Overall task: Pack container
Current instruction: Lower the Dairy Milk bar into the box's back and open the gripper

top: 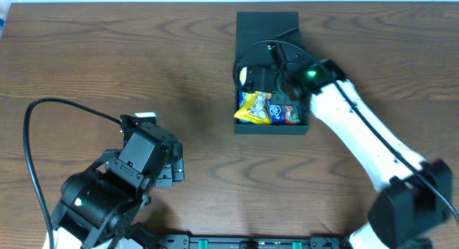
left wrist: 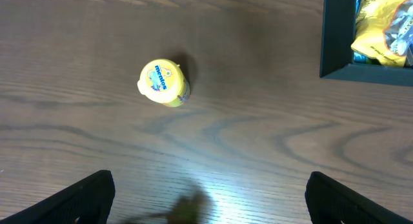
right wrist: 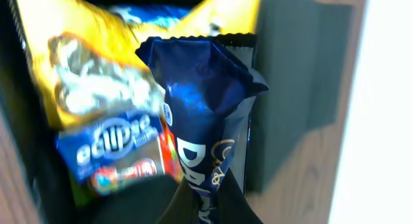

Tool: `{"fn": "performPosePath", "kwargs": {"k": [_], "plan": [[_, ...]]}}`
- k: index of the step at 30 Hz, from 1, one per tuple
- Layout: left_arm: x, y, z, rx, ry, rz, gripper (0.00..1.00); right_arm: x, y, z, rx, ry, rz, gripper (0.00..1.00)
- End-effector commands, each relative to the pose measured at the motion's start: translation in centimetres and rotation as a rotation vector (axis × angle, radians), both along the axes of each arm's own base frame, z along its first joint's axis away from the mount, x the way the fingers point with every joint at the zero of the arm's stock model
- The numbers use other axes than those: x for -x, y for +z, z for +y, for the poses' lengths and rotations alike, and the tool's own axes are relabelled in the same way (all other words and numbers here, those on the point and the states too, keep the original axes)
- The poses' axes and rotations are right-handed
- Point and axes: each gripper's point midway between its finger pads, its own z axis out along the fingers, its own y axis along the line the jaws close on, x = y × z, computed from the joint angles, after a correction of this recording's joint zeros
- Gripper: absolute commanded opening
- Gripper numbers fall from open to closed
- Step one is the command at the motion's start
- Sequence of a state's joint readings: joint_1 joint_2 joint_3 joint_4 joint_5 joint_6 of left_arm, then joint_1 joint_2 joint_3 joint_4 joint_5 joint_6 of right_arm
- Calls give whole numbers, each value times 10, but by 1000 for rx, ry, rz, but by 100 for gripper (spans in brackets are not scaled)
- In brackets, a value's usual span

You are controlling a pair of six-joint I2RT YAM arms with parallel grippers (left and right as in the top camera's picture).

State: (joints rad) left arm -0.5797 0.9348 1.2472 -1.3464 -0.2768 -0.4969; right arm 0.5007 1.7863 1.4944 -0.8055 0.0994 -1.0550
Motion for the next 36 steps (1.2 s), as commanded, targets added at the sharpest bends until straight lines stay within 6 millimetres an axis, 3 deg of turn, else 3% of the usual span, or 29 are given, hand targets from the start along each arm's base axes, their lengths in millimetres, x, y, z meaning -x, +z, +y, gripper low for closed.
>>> {"fn": "performPosePath", "kwargs": {"k": [1, 5, 11, 27, 36], "plan": [[-1, 1, 3, -16, 7, -7, 95, -9, -18, 15, 7, 36, 32, 1], [-1, 1, 3, -16, 7, -7, 95, -31, -29, 16, 17, 27, 38, 1], [-1, 1, 3, -16, 7, -7, 95, -58, -25, 7, -17, -13, 23, 1], [-1, 1, 3, -16, 7, -7, 95, -55, -46, 5, 7, 16, 80, 1], [-1, 1, 3, -16, 7, -7, 95, -55, -76, -1, 59, 10, 129, 1]]}}
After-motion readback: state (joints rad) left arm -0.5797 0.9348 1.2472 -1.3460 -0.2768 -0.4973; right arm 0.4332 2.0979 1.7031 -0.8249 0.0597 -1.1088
